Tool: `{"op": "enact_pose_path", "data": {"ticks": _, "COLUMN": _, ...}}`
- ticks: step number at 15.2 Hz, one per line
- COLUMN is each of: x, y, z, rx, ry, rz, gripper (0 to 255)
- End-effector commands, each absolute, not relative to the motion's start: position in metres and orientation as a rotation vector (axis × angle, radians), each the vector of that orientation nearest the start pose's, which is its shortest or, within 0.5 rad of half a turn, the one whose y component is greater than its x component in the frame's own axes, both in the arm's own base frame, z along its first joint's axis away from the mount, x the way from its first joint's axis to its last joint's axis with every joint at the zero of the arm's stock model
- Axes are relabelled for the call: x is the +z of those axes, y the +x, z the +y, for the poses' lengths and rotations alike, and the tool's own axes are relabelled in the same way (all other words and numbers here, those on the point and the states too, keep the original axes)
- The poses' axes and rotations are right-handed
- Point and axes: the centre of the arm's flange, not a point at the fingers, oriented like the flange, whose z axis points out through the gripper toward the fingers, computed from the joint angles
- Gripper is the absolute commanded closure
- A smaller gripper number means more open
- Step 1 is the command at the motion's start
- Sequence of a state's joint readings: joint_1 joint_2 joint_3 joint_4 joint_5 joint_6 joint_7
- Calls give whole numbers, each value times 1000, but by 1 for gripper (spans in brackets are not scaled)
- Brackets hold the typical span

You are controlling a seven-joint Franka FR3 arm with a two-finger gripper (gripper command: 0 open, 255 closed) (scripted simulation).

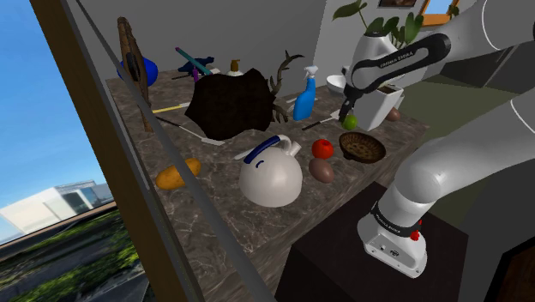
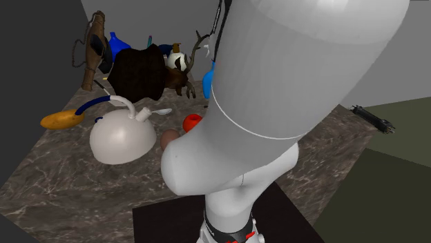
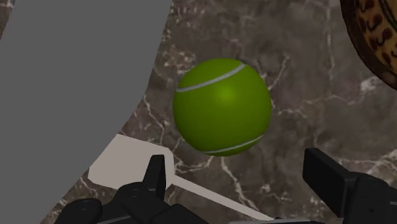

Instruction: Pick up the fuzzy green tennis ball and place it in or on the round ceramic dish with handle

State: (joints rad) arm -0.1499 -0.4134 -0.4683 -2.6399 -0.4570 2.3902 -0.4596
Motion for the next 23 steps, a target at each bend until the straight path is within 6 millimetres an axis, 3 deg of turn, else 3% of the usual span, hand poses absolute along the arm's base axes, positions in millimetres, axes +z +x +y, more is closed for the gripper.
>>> {"op": "enact_pose_path", "data": {"ticks": 1, "x": 362, "y": 333, "z": -242, "rx": -73, "ry": -3328, "rz": -280, "gripper": 0}}
{"op": "enact_pose_path", "data": {"ticks": 4, "x": 349, "y": 334, "z": -245, "rx": -73, "ry": -3328, "rz": -280, "gripper": 0}}
{"op": "enact_pose_path", "data": {"ticks": 11, "x": 349, "y": 334, "z": -245, "rx": -73, "ry": -3328, "rz": -280, "gripper": 0}}
{"op": "enact_pose_path", "data": {"ticks": 12, "x": 348, "y": 334, "z": -245, "rx": -73, "ry": -3328, "rz": -280, "gripper": 255}}
{"op": "enact_pose_path", "data": {"ticks": 21, "x": 348, "y": 333, "z": -247, "rx": -73, "ry": -3328, "rz": -280, "gripper": 255}}
{"op": "enact_pose_path", "data": {"ticks": 22, "x": 348, "y": 333, "z": -247, "rx": -73, "ry": -3328, "rz": -280, "gripper": 0}}
{"op": "enact_pose_path", "data": {"ticks": 23, "x": 354, "y": 325, "z": -247, "rx": -55, "ry": -3338, "rz": -129, "gripper": 0}}
